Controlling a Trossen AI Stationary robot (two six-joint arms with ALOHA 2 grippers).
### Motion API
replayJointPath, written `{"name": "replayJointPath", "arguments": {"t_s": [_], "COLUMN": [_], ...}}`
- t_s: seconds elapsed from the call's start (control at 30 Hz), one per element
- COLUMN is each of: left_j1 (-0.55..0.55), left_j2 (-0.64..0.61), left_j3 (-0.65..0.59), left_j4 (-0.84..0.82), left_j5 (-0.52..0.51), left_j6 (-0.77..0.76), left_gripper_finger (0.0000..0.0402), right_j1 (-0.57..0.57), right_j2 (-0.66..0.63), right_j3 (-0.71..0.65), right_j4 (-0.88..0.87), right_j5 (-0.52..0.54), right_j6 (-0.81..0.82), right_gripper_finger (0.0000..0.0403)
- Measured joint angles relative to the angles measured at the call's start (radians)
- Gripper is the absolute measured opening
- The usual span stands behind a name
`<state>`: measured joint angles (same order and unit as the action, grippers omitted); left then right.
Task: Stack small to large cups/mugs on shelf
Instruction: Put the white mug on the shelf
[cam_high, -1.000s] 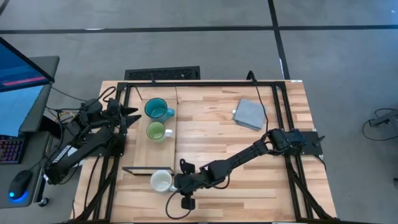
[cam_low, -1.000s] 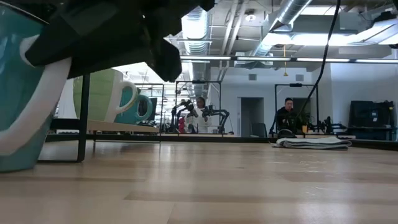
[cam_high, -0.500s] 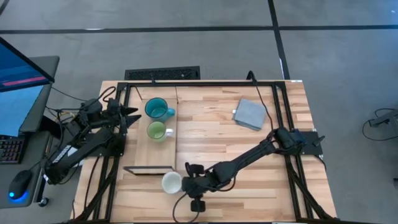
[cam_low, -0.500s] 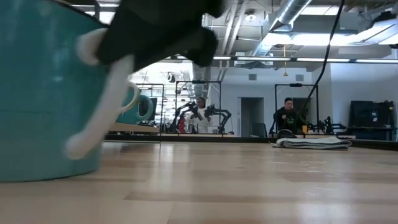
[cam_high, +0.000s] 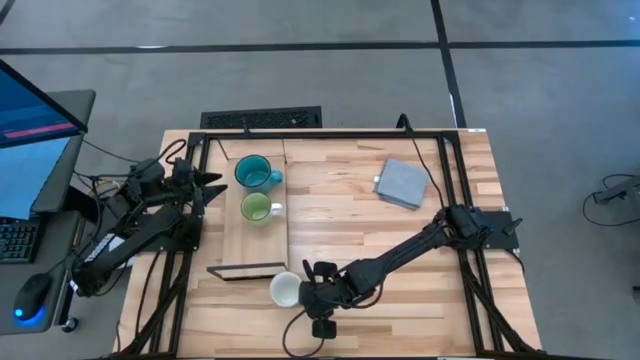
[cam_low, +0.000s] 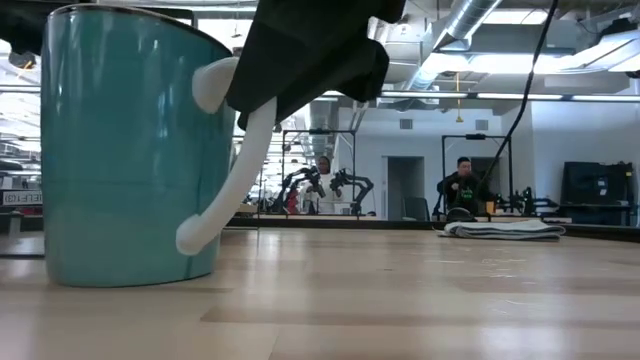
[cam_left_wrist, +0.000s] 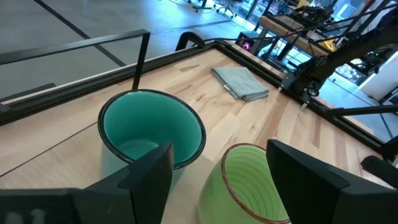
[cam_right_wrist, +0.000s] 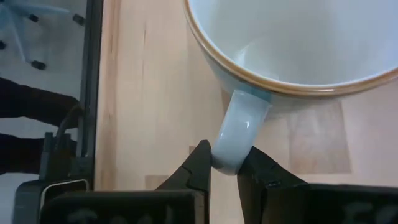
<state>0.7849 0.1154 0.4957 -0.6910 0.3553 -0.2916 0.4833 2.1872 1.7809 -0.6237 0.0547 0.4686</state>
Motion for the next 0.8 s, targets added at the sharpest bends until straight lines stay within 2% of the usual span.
{"name": "replayJointPath", "arguments": {"t_s": [0.37,0.8], "left_j1": [0.0,0.0], "left_j2": [0.0,0.0], "left_j3": [0.0,0.0], "left_j4": [0.0,0.0], "left_j5": [0.0,0.0], "left_j6": [-0.001,-0.001], "left_gripper_finger": [0.0248,0.0248], "right_j1": [0.046,0.048], "right_j2": [-0.002,-0.015], "right_j3": [0.002,0.003], "right_j4": [-0.032,-0.187], "right_j5": [-0.05,-0.01], "right_j6": [0.082,0.272], "right_gripper_finger": [0.006,0.006]}}
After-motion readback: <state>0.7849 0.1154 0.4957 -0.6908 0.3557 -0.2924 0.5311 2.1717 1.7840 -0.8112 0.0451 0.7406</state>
